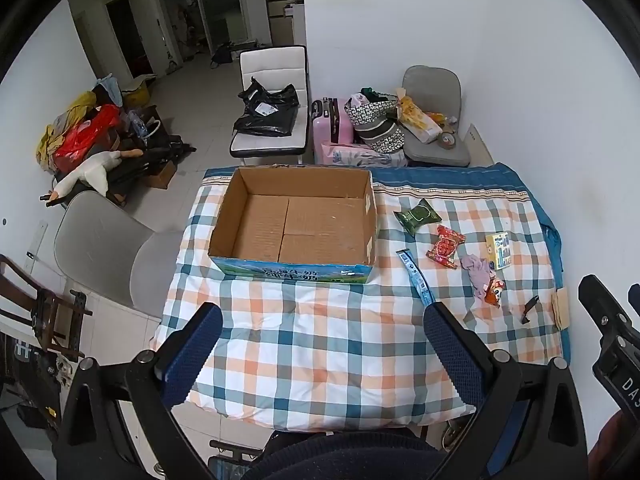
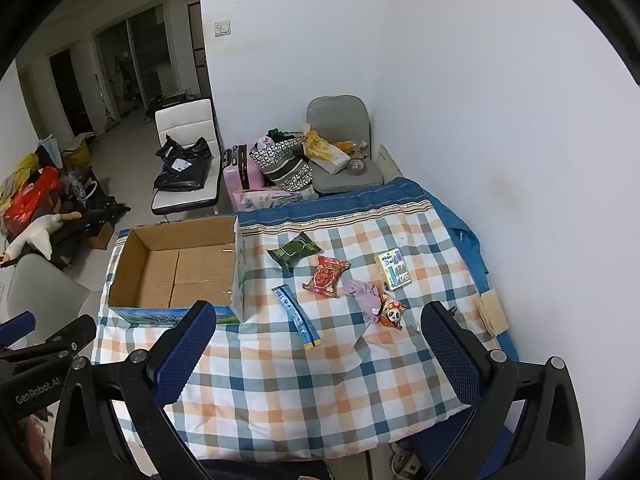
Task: Organize soft objects
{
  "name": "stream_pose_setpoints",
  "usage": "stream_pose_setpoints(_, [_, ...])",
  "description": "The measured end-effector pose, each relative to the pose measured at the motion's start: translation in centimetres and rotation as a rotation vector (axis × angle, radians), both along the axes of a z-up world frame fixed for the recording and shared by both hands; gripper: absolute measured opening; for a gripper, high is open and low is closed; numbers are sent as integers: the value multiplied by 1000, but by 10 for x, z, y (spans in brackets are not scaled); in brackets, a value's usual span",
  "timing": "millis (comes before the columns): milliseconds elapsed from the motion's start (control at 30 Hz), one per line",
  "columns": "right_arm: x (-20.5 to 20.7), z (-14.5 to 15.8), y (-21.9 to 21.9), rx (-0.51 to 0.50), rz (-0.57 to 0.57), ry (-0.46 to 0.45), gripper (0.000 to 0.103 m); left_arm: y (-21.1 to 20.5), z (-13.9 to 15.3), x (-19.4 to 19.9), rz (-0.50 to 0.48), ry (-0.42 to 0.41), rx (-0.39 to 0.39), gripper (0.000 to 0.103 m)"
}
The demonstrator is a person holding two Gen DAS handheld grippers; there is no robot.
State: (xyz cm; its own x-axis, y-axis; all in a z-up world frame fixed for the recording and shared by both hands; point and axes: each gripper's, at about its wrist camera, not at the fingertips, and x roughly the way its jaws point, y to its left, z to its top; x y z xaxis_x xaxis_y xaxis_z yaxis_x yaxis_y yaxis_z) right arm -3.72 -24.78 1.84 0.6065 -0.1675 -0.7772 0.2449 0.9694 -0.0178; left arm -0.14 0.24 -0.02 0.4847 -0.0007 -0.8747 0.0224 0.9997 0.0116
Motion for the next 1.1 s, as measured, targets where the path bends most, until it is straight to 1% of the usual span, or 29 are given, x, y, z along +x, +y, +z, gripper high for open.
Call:
stream_pose_setpoints(833, [3,1,1,-2,1,-3,103,4,-1,2,3,-3,3,103])
stream_pose_setpoints(1067, [3,3,3,-1,1,-3,103,8,6,11,3,-7,2,103])
stream_pose_setpoints(1100, [4,3,3,-1,1,-2,103,8,10,14,3,-5,2,103])
